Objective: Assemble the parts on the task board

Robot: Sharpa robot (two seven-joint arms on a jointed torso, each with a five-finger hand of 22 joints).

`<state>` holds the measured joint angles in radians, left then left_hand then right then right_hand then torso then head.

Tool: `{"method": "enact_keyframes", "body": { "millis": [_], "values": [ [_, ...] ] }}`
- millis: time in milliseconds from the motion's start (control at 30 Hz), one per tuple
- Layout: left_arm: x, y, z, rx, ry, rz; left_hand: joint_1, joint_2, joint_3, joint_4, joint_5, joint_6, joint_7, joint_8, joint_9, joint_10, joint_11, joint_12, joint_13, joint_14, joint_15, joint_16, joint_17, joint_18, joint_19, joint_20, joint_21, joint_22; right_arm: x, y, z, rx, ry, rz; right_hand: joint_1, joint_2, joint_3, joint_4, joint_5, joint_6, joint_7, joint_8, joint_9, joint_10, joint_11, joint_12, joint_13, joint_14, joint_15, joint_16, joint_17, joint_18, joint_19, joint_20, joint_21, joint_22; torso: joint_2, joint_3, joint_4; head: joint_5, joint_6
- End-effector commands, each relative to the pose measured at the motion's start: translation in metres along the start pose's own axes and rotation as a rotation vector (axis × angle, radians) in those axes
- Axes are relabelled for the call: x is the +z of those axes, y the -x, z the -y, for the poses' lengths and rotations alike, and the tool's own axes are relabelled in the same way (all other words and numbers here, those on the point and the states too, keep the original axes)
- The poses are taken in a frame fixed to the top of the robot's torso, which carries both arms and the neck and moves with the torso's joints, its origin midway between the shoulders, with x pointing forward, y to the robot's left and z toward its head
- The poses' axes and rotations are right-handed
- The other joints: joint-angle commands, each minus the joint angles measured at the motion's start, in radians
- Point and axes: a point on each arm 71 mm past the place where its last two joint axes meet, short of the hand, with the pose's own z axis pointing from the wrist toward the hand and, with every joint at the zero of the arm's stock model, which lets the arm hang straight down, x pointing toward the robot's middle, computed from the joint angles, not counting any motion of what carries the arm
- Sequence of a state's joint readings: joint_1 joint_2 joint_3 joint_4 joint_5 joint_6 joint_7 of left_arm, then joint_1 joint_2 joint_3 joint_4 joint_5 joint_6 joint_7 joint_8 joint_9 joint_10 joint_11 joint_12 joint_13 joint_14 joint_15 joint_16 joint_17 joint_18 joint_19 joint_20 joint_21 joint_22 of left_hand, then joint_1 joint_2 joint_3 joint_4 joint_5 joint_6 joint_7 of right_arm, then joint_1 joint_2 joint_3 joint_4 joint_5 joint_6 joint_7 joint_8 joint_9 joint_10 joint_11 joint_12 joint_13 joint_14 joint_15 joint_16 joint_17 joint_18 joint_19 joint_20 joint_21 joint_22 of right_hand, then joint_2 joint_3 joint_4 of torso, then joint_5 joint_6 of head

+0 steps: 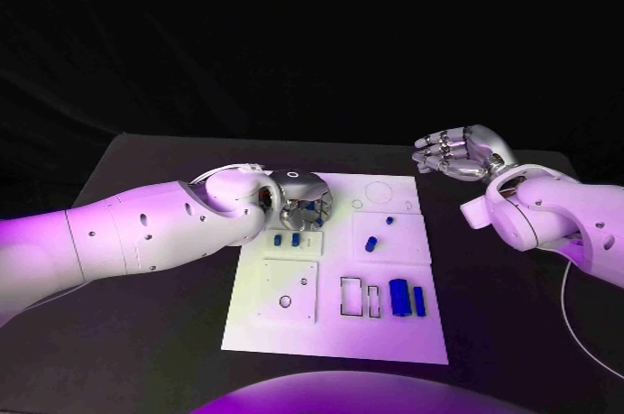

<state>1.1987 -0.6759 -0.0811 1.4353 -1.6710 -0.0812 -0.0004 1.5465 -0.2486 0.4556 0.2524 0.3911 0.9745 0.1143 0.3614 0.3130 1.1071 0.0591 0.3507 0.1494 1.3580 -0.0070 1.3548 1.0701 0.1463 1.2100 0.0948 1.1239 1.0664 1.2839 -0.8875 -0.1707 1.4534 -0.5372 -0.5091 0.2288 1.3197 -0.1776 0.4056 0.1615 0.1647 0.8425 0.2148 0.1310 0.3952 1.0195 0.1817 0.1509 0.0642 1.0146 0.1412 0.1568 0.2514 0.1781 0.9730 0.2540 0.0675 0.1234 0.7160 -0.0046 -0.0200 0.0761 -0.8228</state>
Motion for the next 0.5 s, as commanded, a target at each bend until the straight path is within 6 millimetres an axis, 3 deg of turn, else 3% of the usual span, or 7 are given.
{"method": "enact_keyframes", "body": {
  "millis": [33,500],
  "values": [
    [-0.001,-0.003,0.001,-0.012,-0.011,0.003,0.001,0.004,0.006,-0.004,-0.004,0.007,0.005,-0.007,0.000,0.013,0.000,-0.014,-0.004,0.006,0.000,0.005,-0.004,-0.019,0.007,0.003,0.007,0.003,0.000,-0.002,-0.001,-0.003,0.014,-0.018,-0.004,0.003,-0.004,-0.002,0.006,-0.005,0.037,-0.007,-0.001,0.000,0.008,-0.005,0.000,0.001,0.005,-0.006,-0.001,0.006,-0.003,0.002,-0.003,-0.001,0.000,-0.0001,-0.0002,0.001,0.002],
    [-0.023,0.011,-0.001,-0.100,-0.021,0.070,-0.003,0.000,0.010,-0.006,-0.004,0.010,0.009,-0.015,0.000,0.027,0.004,-0.042,-0.010,0.010,0.002,0.008,-0.004,-0.021,0.013,0.006,0.018,0.015,0.000,-0.001,0.001,-0.006,0.011,-0.014,-0.004,0.003,-0.004,-0.002,0.006,-0.005,0.037,-0.007,-0.001,0.000,0.008,-0.005,0.000,0.001,0.005,-0.006,-0.001,0.006,-0.003,0.002,-0.003,-0.001,-0.001,-0.0002,0.0006,0.003,0.012]
  ]
}}
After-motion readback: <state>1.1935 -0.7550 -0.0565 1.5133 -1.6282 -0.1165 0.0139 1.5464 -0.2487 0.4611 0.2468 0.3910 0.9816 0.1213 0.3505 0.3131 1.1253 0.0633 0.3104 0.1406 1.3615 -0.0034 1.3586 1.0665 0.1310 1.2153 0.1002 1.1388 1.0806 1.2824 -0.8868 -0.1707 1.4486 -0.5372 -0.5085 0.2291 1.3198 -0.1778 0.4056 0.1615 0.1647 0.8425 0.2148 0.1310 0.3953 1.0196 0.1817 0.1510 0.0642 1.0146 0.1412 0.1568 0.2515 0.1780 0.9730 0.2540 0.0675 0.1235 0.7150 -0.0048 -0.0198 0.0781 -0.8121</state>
